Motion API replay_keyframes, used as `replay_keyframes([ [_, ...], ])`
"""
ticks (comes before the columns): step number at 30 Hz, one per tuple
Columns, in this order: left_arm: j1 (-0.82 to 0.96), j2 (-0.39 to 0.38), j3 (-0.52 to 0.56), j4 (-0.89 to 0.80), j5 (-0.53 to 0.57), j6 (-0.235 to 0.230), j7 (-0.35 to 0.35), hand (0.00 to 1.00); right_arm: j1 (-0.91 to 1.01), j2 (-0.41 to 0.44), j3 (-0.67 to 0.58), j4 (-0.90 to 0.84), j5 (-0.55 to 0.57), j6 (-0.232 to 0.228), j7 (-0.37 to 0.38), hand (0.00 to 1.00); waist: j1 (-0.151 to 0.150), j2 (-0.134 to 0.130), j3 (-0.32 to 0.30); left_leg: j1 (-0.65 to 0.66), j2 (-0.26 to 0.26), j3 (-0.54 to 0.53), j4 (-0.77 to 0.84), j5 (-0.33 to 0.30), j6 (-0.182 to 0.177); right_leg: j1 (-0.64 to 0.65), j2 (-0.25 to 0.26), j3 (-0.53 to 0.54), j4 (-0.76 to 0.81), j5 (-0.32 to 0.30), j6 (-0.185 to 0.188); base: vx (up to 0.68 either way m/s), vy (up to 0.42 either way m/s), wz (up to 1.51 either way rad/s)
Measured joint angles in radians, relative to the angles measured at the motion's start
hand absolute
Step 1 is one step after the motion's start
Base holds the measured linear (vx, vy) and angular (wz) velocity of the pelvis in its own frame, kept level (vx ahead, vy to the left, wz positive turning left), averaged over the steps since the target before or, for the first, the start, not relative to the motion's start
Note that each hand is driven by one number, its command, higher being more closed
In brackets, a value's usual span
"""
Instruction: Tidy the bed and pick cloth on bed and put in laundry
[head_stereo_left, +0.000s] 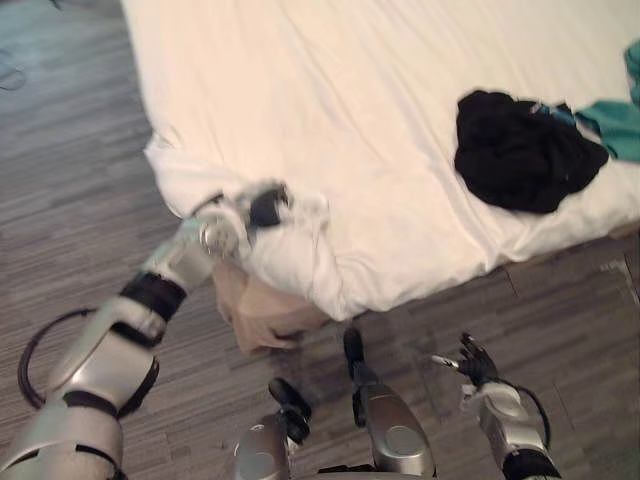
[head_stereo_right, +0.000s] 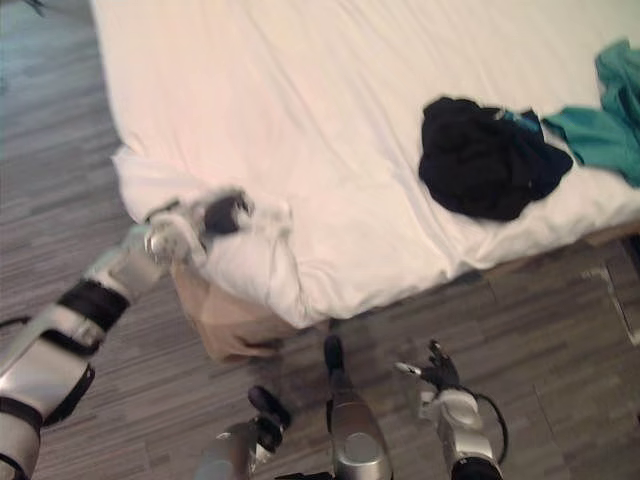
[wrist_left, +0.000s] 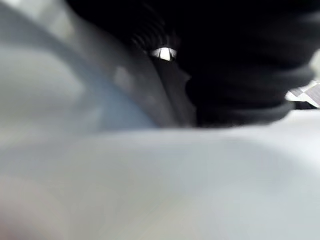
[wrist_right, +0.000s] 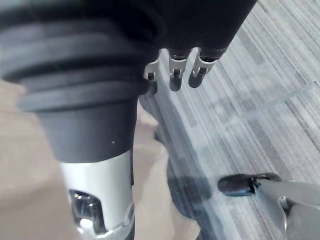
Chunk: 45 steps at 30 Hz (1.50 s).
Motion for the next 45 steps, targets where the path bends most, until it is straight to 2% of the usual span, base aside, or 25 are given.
replay_keyframes([
  [2, 0.251, 0.04, 0.102, -0.089, -0.011, 0.024, -0.047, 0.0, 0.074, 0.004, -0.078, 0.041, 0.035, 0.03, 0.0, 0.0, 0.034, 0.019, -0.073, 0.023, 0.001, -0.025, -0.008, 0.002, -0.003, 0.043, -0.003, -0.043, 0.0, -0.024, 0.0, 0.09, -0.014, 0.54],
  [3, 0.314, 0.045, 0.139, -0.102, -0.017, 0.034, -0.048, 0.0, 0.087, 0.006, -0.1, 0.051, 0.042, 0.039, 0.0, 0.0, 0.046, 0.022, -0.079, 0.044, 0.001, -0.025, -0.01, 0.005, -0.007, 0.061, -0.003, -0.057, 0.0, -0.028, 0.002, 0.09, 0.001, 0.45],
  [6, 0.623, 0.023, 0.368, -0.11, -0.029, 0.101, -0.02, 0.0, 0.16, 0.012, -0.188, 0.091, 0.135, 0.071, -0.005, 0.0, 0.087, 0.033, -0.155, 0.092, -0.003, -0.057, -0.029, 0.008, -0.012, 0.127, -0.006, -0.105, 0.0, -0.058, 0.008, 0.04, -0.004, 0.4],
  [7, 0.722, -0.021, 0.48, -0.071, -0.031, 0.125, 0.004, 0.0, 0.182, 0.018, -0.22, 0.109, 0.183, 0.082, -0.012, 0.0, 0.103, 0.031, -0.193, 0.094, -0.006, -0.076, -0.042, 0.008, -0.012, 0.134, -0.006, -0.122, 0.0, -0.072, 0.005, 0.03, -0.027, 0.49],
  [8, 0.804, -0.096, 0.633, 0.047, -0.018, 0.144, 0.08, 0.0, 0.184, 0.031, -0.275, 0.144, 0.262, 0.097, -0.023, 0.0, 0.121, 0.025, -0.222, 0.107, -0.009, -0.093, -0.051, 0.007, -0.013, 0.154, -0.009, -0.138, -0.001, -0.088, 0.003, 0.03, -0.025, 0.4],
  [9, 0.828, -0.125, 0.694, 0.106, -0.013, 0.145, 0.114, 0.0, 0.182, 0.036, -0.302, 0.155, 0.282, 0.1, -0.024, 0.0, 0.126, 0.023, -0.227, 0.113, -0.009, -0.099, -0.056, 0.007, -0.015, 0.163, -0.009, -0.141, -0.001, -0.093, 0.004, 0.02, -0.041, 0.31],
  [10, 0.874, -0.176, 0.824, 0.232, 0.006, 0.153, 0.187, 0.0, 0.179, 0.043, -0.357, 0.166, 0.328, 0.108, -0.037, 0.0, 0.134, 0.017, -0.248, 0.117, -0.009, -0.106, -0.057, 0.004, -0.02, 0.17, -0.008, -0.146, -0.001, -0.102, 0.003, -0.01, -0.04, 0.11],
  [11, 0.913, -0.223, 0.962, 0.348, 0.005, 0.155, 0.286, 0.0, 0.168, 0.041, -0.418, 0.175, 0.378, 0.112, -0.06, 1.0, 0.142, 0.013, -0.256, 0.13, -0.007, -0.104, -0.059, -0.005, -0.033, 0.181, -0.004, -0.151, -0.002, -0.109, 0.001, -0.02, -0.05, 0.06],
  [12, 0.938, -0.251, 1.046, 0.406, 0.003, 0.157, 0.342, 0.0, 0.157, 0.038, -0.464, 0.191, 0.394, 0.111, -0.074, 1.0, 0.146, 0.009, -0.265, 0.131, -0.006, -0.104, -0.058, -0.008, -0.037, 0.18, -0.003, -0.153, -0.004, -0.112, -0.003, -0.01, -0.043, 0.02],
  [14, 0.983, -0.32, 1.257, 0.524, 0.003, 0.207, 0.438, 0.0, 0.116, 0.001, -0.63, 0.239, 0.412, 0.107, -0.171, 1.0, 0.167, -0.004, -0.278, 0.133, -0.005, -0.107, -0.058, -0.009, -0.039, 0.18, -0.001, -0.159, -0.008, -0.115, -0.007, -0.02, -0.04, 0.05],
  [17, 1.003, -0.403, 1.374, 0.561, 0.003, 0.239, 0.467, 0.0, 0.048, -0.098, -0.772, 0.237, 0.385, 0.085, -0.275, 1.0, 0.17, -0.012, -0.282, 0.136, -0.007, -0.112, -0.061, -0.009, -0.039, 0.19, -0.001, -0.164, -0.008, -0.115, -0.007, 0.0, -0.017, 0.03],
  [18, 1.001, -0.429, 1.373, 0.561, 0.003, 0.24, 0.467, 0.0, 0.03, -0.151, -0.783, 0.229, 0.374, 0.064, -0.302, 1.0, 0.17, -0.021, -0.29, 0.137, -0.008, -0.115, -0.064, -0.008, -0.04, 0.191, -0.001, -0.167, -0.008, -0.116, -0.006, 0.0, -0.027, 0.06],
  [21, 0.99, -0.458, 1.31, 0.561, 0.003, 0.239, 0.464, 0.0, -0.02, -0.218, -0.726, 0.121, 0.344, -0.001, -0.349, 1.0, 0.163, -0.027, -0.322, 0.138, -0.01, -0.131, -0.083, 0.0, -0.044, 0.189, 0.002, -0.172, -0.006, -0.119, -0.003, 0.01, -0.034, 0.04],
  [23, 0.971, -0.459, 1.181, 0.557, 0.003, 0.223, 0.458, 0.0, -0.078, -0.262, -0.55, -0.05, 0.305, -0.036, -0.362, 1.0, 0.149, -0.033, -0.335, 0.136, -0.014, -0.134, -0.094, 0.013, -0.043, 0.175, 0.003, -0.164, -0.002, -0.117, -0.004, 0.0, -0.036, -0.1],
  [25, 0.935, -0.466, 1.043, 0.513, 0.0, 0.185, 0.457, 0.0, -0.19, -0.322, -0.36, -0.213, 0.258, -0.032, -0.353, 1.0, 0.143, -0.034, -0.335, 0.14, -0.024, -0.134, -0.124, 0.037, -0.037, 0.157, 0.003, -0.159, -0.002, -0.109, -0.003, -0.02, -0.025, -0.07],
  [27, 0.906, -0.467, 0.971, 0.489, -0.008, 0.157, 0.456, 0.0, -0.279, -0.331, -0.262, -0.294, 0.258, -0.019, -0.318, 1.0, 0.144, -0.033, -0.32, 0.14, -0.026, -0.134, -0.127, 0.042, -0.034, 0.154, 0.003, -0.157, -0.002, -0.104, -0.001, -0.05, -0.019, -0.02],
  [28, 0.876, -0.468, 0.911, 0.468, -0.031, 0.136, 0.455, 0.0, -0.35, -0.328, -0.147, -0.372, 0.26, 0.022, -0.247, 1.0, 0.149, -0.04, -0.304, 0.137, -0.027, -0.135, -0.127, 0.045, -0.033, 0.144, 0.004, -0.156, -0.002, -0.102, -0.003, -0.08, -0.023, -0.02],
  [30, 0.854, -0.47, 0.863, 0.454, -0.039, 0.119, 0.451, 0.0, -0.405, -0.321, -0.044, -0.426, 0.259, 0.044, -0.154, 1.0, 0.154, -0.043, -0.292, 0.133, -0.028, -0.136, -0.127, 0.047, -0.032, 0.141, 0.004, -0.156, -0.003, -0.099, -0.004, -0.04, -0.012, 0.0],
  [32, 0.832, -0.48, 0.798, 0.438, -0.043, 0.1, 0.437, 0.0, -0.497, -0.295, 0.141, -0.479, 0.259, 0.086, 0.009, 1.0, 0.163, -0.04, -0.271, 0.128, -0.033, -0.139, -0.126, 0.049, -0.029, 0.142, 0.004, -0.159, -0.001, -0.092, -0.004, 0.0, -0.014, 0.04],
  [35, 0.821, -0.489, 0.726, 0.427, -0.059, 0.079, 0.44, 0.0, -0.574, -0.251, 0.305, -0.47, 0.261, 0.112, 0.153, 1.0, 0.174, -0.032, -0.252, 0.126, -0.035, -0.164, -0.126, 0.053, -0.023, 0.147, 0.001, -0.177, -0.001, -0.087, -0.005, 0.01, -0.011, 0.09],
  [36, 0.814, -0.489, 0.715, 0.427, -0.066, 0.076, 0.44, 0.0, -0.595, -0.24, 0.335, -0.469, 0.261, 0.116, 0.175, 1.0, 0.177, -0.033, -0.241, 0.124, -0.036, -0.166, -0.126, 0.055, -0.02, 0.147, -0.001, -0.178, -0.001, -0.086, -0.006, -0.03, -0.002, 0.08],
  [39, 0.735, -0.487, 0.64, 0.422, -0.098, 0.064, 0.443, 0.0, -0.747, -0.168, 0.484, -0.464, 0.264, 0.121, 0.269, 1.0, 0.183, -0.032, -0.152, 0.091, -0.037, -0.207, -0.121, 0.069, 0.001, 0.124, -0.008, -0.191, -0.001, -0.067, -0.01, -0.11, -0.005, 0.15],
  [41, 0.683, -0.487, 0.61, 0.413, -0.104, 0.061, 0.442, 0.0, -0.813, -0.128, 0.53, -0.449, 0.268, 0.123, 0.289, 1.0, 0.192, -0.032, -0.108, 0.058, -0.039, -0.219, -0.119, 0.081, 0.007, 0.097, -0.013, -0.193, -0.001, -0.055, -0.016, -0.14, -0.002, 0.14],
  [43, 0.608, -0.488, 0.567, 0.371, -0.117, 0.055, 0.44, 0.0, -0.914, -0.065, 0.612, -0.375, 0.282, 0.137, 0.32, 1.0, 0.222, -0.023, -0.013, 0.002, -0.045, -0.232, -0.106, 0.099, 0.017, 0.052, -0.02, -0.195, -0.001, -0.033, -0.034, -0.2, -0.005, 0.12],
  [45, 0.576, -0.487, 0.533, 0.342, -0.131, 0.056, 0.439, 0.0, -0.959, -0.014, 0.668, -0.295, 0.301, 0.164, 0.329, 1.0, 0.23, -0.011, 0.051, -0.045, -0.053, -0.252, -0.105, 0.117, 0.024, 0.015, -0.029, -0.204, -0.001, -0.02, -0.037, -0.2, -0.001, 0.26],
])
